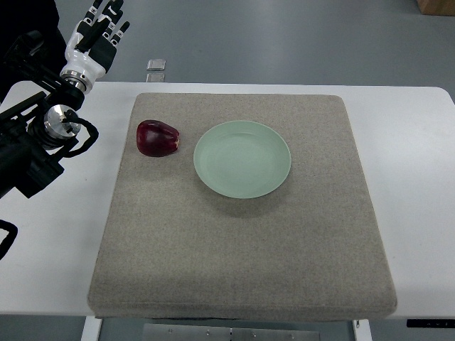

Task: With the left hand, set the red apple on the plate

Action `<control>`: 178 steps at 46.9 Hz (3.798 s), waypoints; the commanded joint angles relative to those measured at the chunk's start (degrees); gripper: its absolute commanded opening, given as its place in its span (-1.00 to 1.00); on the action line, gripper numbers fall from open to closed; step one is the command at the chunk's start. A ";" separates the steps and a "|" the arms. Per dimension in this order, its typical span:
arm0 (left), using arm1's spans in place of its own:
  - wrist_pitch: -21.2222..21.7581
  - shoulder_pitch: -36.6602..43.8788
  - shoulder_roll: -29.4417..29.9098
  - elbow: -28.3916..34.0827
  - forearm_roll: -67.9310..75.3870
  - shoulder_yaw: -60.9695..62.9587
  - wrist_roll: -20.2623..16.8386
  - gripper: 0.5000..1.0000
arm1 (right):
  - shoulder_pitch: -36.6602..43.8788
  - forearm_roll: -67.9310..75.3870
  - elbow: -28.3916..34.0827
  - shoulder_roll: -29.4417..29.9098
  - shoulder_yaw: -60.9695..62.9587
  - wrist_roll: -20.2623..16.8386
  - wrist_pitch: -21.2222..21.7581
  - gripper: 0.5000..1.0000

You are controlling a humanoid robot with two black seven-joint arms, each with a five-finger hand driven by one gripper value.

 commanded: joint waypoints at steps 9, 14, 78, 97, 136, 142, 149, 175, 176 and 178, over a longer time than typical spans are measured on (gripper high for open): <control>0.01 0.03 -0.01 0.27 -0.01 -0.09 0.00 1.00 | 0.02 0.00 0.00 0.00 0.00 0.00 0.00 0.72; 0.01 0.12 0.08 0.27 -0.01 0.09 0.00 1.00 | -0.07 0.00 0.00 0.00 0.00 0.00 0.00 0.72; 0.80 0.56 -0.18 0.97 0.08 -0.53 0.09 1.00 | -0.07 0.00 0.00 0.00 0.00 0.00 0.00 0.71; 0.80 0.56 -0.36 0.97 0.17 -0.53 0.18 1.00 | 0.02 0.00 0.00 0.00 0.00 0.00 0.00 0.72; 0.71 -4.36 12.38 -13.88 1.05 15.63 0.09 1.00 | 0.02 0.00 0.00 0.00 0.00 0.00 0.00 0.72; 0.80 -10.24 15.98 -17.83 1.92 26.17 0.09 1.00 | 0.02 0.00 0.00 0.00 0.00 0.00 0.00 0.72; 0.89 -19.73 18.98 -22.40 6.05 42.17 -0.09 0.97 | 0.02 0.00 0.00 0.00 0.00 0.00 0.00 0.72; 3.78 -35.65 18.19 -29.26 28.46 64.68 0.70 0.93 | 0.02 0.00 0.00 0.00 0.00 0.00 0.00 0.72; 4.57 -36.09 17.84 -29.44 29.43 65.65 0.70 0.91 | 0.02 0.00 0.00 0.00 0.00 0.00 0.00 0.71; 6.42 -36.53 16.96 -29.79 32.41 67.06 0.62 0.89 | 0.02 0.00 0.00 0.00 0.00 0.00 0.00 0.71</control>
